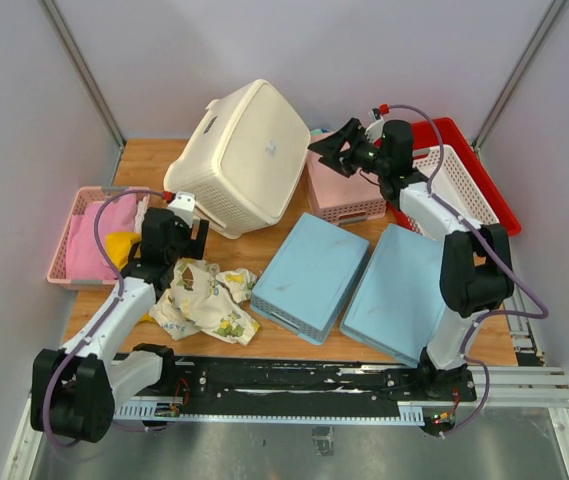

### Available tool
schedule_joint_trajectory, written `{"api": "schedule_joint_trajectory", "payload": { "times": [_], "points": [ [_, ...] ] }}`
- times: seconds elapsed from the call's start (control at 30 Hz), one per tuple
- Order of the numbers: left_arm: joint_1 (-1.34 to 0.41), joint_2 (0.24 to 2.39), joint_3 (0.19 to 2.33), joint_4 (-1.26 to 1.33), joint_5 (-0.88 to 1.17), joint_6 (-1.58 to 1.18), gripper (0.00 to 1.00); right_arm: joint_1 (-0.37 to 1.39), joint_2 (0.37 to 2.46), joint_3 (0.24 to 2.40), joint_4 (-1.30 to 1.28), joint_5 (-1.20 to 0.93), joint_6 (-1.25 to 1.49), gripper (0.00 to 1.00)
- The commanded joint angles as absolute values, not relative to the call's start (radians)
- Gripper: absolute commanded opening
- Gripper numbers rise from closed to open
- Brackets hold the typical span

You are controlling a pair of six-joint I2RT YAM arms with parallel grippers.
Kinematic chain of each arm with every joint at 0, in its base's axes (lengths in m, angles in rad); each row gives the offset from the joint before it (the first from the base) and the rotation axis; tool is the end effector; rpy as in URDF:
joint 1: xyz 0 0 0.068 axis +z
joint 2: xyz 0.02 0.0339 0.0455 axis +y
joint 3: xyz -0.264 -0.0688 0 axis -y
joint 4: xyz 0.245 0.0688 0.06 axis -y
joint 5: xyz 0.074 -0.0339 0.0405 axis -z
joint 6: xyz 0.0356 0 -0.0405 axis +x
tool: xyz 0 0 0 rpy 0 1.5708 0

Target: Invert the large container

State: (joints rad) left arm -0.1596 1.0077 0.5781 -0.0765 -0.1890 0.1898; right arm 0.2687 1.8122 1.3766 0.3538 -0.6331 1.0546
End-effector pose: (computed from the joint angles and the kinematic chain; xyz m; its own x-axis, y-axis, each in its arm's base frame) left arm 0.2203 -0.0287 0.2364 -0.4712 0.2635 -0.8418 0.0843 0.9634 0.2545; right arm 0.4118 0.1352 0.3125 -0.7195 0.5291 -0.4499 -0.3177 0.3252 0.8907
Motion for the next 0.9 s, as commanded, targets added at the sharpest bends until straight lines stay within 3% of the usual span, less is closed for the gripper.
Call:
{"api": "schedule_joint_trajectory", "payload": {
  "times": [0.0,0.33,0.67,0.87],
  "points": [
    [-0.167,1.088,0.590,0.102,-0.175,0.303,0.95,0.248,1.749,1.354,0.385,-0.662,1.070,0.70],
    [-0.163,1.198,0.495,0.377,-0.039,0.450,0.95,0.244,1.738,1.333,0.413,-0.670,1.100,0.70],
    [-0.084,1.331,0.408,0.714,0.026,0.443,0.87,0.240,1.728,1.327,0.411,-0.675,1.100,0.70],
    [-0.081,1.399,0.460,0.707,0.062,0.462,0.81,0.232,1.710,1.315,0.394,-0.672,1.086,0.70]
  ]
}}
